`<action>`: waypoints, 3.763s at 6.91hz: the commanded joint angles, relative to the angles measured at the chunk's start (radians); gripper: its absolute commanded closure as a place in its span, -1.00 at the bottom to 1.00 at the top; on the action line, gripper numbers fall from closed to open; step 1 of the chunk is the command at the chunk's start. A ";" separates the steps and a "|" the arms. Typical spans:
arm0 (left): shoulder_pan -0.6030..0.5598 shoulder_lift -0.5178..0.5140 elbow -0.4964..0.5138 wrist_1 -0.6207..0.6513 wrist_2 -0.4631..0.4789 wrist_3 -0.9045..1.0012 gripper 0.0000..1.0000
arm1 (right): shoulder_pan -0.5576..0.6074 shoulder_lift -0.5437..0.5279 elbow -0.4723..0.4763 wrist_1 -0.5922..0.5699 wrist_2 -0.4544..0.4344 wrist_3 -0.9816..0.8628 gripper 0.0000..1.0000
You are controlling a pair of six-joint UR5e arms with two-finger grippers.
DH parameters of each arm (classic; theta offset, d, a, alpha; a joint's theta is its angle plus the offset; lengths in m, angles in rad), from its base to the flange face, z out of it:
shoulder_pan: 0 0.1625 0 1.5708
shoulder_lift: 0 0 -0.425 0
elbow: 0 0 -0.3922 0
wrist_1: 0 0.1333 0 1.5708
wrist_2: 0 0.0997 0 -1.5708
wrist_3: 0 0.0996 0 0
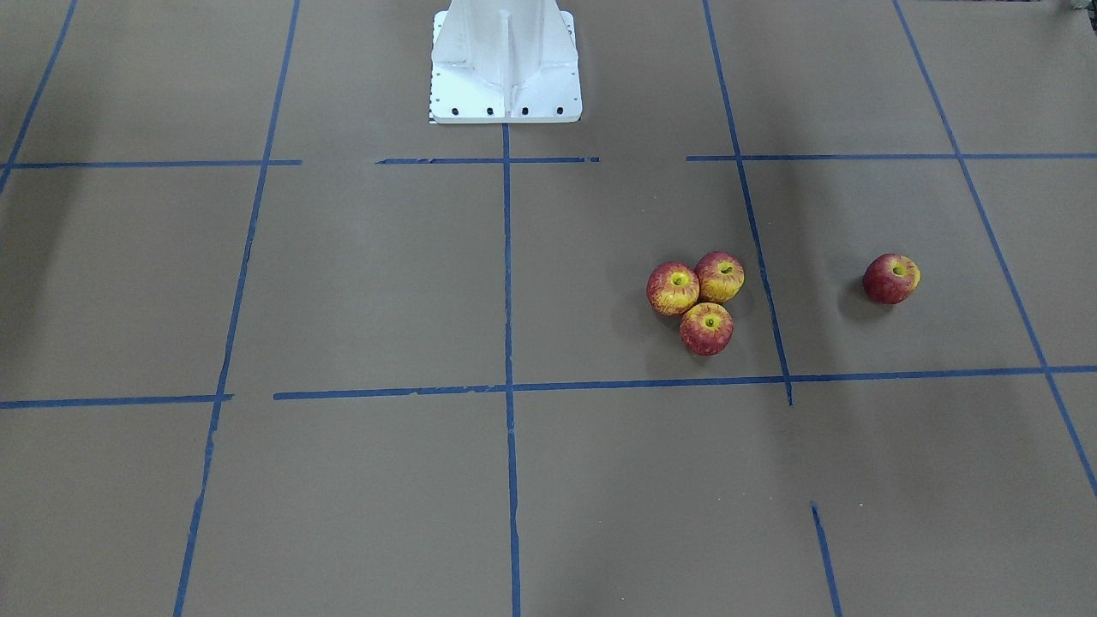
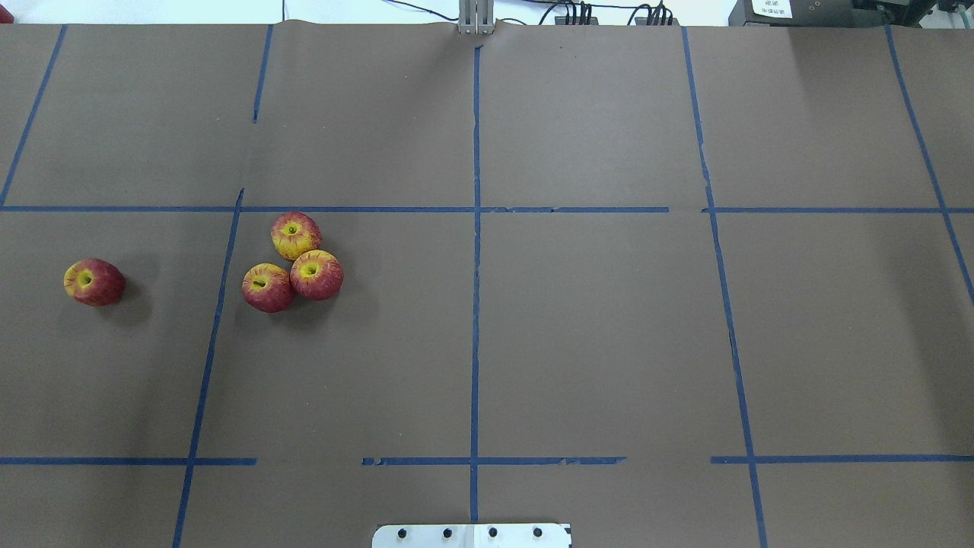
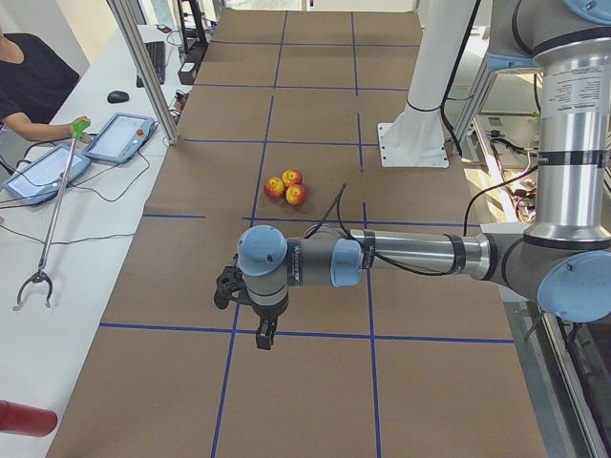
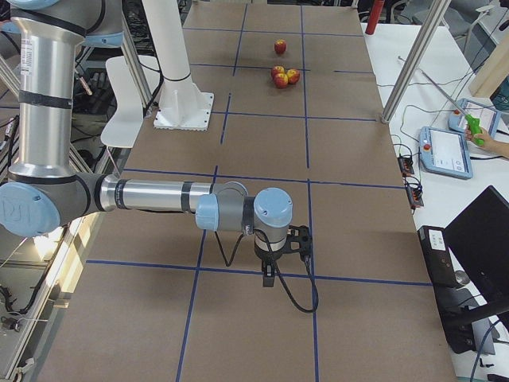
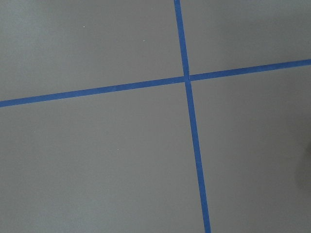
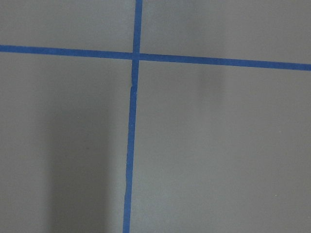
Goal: Stack apples
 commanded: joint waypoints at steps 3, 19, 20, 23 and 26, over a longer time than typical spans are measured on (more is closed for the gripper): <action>0.035 -0.017 0.013 -0.011 0.007 0.008 -1.00 | 0.000 0.000 0.000 -0.001 0.000 0.000 -1.00; 0.711 -0.043 0.014 -0.569 0.252 -1.060 -1.00 | 0.000 0.000 0.000 -0.001 0.000 0.000 -1.00; 0.713 -0.046 0.031 -0.569 0.252 -1.058 -1.00 | 0.000 0.000 0.000 -0.001 0.000 0.000 -1.00; 0.713 -0.049 0.039 -0.569 0.251 -1.057 -0.33 | 0.000 0.000 0.000 0.001 0.000 0.000 -1.00; 0.705 -0.057 -0.135 -0.501 0.237 -1.070 1.00 | 0.000 0.000 0.000 -0.001 0.000 0.000 -1.00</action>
